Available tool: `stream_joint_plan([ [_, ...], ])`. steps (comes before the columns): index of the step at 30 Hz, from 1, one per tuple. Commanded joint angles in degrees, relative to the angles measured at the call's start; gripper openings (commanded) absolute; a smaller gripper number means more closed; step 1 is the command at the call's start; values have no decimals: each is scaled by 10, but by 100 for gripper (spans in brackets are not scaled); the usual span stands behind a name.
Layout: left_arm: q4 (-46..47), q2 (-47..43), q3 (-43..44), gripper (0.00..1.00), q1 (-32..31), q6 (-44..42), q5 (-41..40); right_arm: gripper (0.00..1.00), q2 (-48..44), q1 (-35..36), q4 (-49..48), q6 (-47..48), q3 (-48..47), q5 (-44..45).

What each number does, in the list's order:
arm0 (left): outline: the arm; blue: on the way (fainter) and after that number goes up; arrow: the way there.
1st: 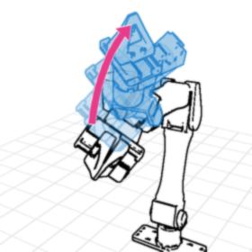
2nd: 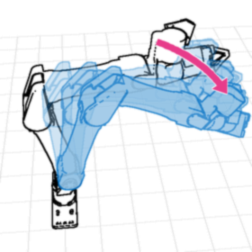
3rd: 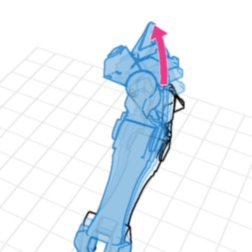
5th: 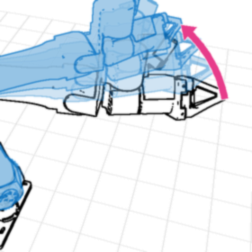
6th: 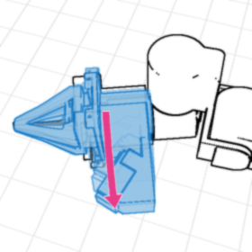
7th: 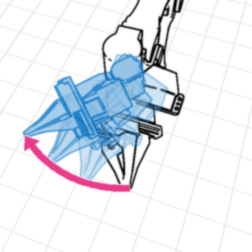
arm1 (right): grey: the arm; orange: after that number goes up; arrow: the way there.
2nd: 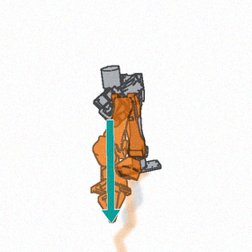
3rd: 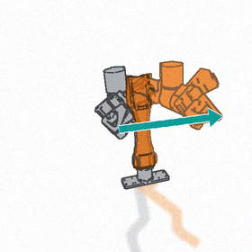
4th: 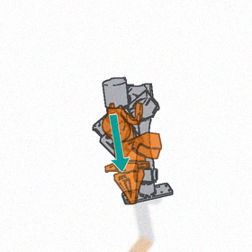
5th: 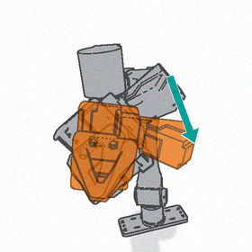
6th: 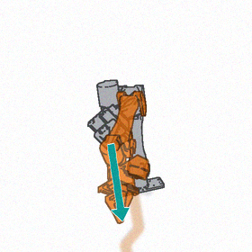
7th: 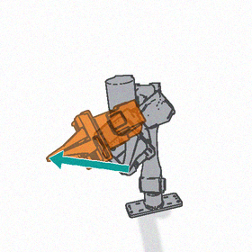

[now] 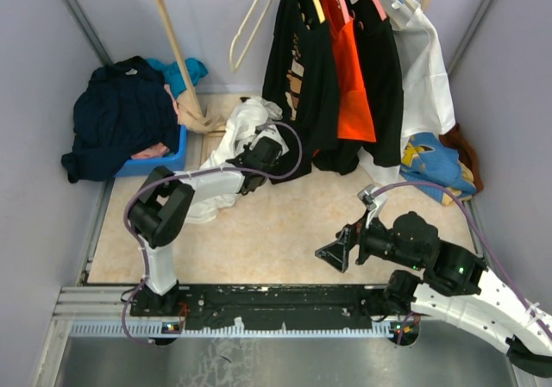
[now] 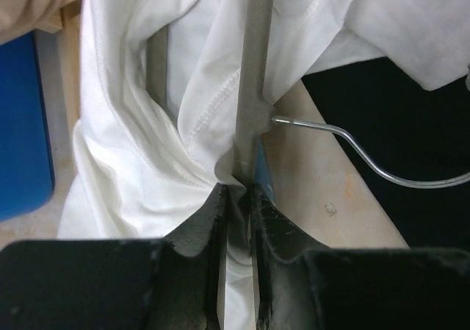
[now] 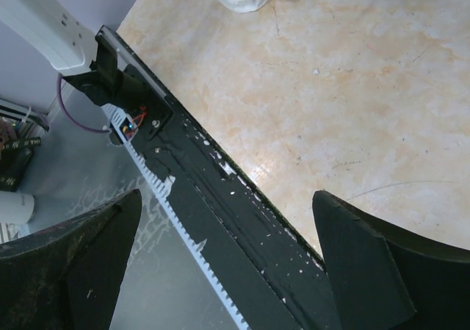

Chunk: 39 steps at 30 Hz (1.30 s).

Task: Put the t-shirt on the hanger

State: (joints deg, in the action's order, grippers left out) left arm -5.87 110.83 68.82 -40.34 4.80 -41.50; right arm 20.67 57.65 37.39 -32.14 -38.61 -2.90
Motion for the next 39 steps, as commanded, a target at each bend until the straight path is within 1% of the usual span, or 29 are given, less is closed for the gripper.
stream_joint_plan([
  [1,24,-83,-1,17,15,-2,30,99,4,4,-29,-1,0,-3],
  [3,17,-111,1,15,23,-2,50,99,7,4,-32,-1,1,-3],
  [8,-1,-173,-4,0,61,11,124,99,11,3,-41,-2,3,-7],
  [13,-9,-230,-12,0,97,23,191,99,14,4,-44,-3,3,-8],
  [16,-20,-259,-14,0,126,44,255,99,17,3,-47,-4,1,-12],
  [18,-19,-282,-24,0,137,54,281,99,20,4,-49,-3,1,-13],
  [24,-8,-335,-54,0,144,59,288,99,22,4,-59,-5,3,-18],
  [29,-20,-359,-50,0,145,61,274,99,16,4,-55,-5,2,-18],
  [32,-47,-367,-25,0,145,59,261,99,13,4,-59,-2,2,-20],
  [39,-103,-377,65,0,145,46,262,99,51,4,-58,12,-31,-27],
])
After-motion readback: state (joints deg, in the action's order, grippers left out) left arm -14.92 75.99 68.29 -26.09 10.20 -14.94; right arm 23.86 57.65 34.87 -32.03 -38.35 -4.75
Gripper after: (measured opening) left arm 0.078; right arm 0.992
